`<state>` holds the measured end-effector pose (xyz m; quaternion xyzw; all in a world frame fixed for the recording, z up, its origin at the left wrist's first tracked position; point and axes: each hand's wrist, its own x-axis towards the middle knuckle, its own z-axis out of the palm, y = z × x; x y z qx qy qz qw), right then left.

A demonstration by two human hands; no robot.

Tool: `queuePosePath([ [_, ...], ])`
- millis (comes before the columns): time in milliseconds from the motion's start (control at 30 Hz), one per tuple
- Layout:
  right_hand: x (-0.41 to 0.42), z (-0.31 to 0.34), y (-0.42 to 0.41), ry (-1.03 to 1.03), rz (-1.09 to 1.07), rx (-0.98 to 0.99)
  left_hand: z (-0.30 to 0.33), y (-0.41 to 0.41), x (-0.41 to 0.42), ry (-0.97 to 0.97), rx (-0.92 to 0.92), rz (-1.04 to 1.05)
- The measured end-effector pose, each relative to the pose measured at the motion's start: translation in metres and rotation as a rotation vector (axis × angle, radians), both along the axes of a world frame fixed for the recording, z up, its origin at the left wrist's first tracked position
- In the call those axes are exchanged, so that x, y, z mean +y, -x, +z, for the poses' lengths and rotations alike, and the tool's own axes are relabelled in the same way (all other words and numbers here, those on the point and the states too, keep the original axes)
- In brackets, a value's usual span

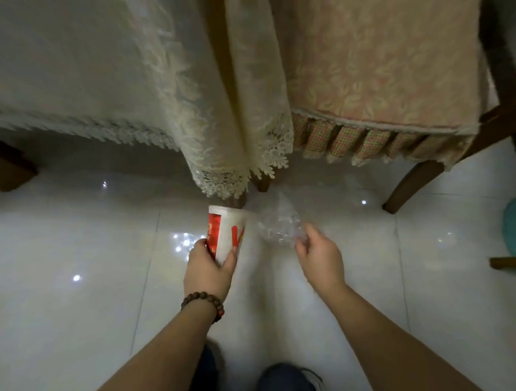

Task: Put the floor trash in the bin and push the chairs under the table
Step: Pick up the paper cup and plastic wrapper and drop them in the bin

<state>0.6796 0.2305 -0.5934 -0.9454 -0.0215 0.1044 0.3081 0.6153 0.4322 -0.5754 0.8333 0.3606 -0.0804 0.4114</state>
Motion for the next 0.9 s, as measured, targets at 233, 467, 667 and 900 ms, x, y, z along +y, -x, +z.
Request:
queuePosePath([
  [233, 0.041, 0.2, 0.053, -0.048, 0.166, 0.022, 0.208, 0.079, 0.036, 0.001, -0.059, 0.217],
  [467, 0.103, 0.369, 0.1, -0.064, 0.456, 0.057, 0.377, 0.184, 0.075, -0.066, -0.17, 0.557],
  [667, 0.175, 0.458, 0.13, 0.003, 0.677, 0.031, 0.466, 0.265, 0.121, -0.145, -0.246, 0.811],
  [900, 0.272, 0.514, 0.183, -0.052, 0.795, 0.002, 0.51, 0.35, 0.186, -0.219, -0.283, 0.991],
])
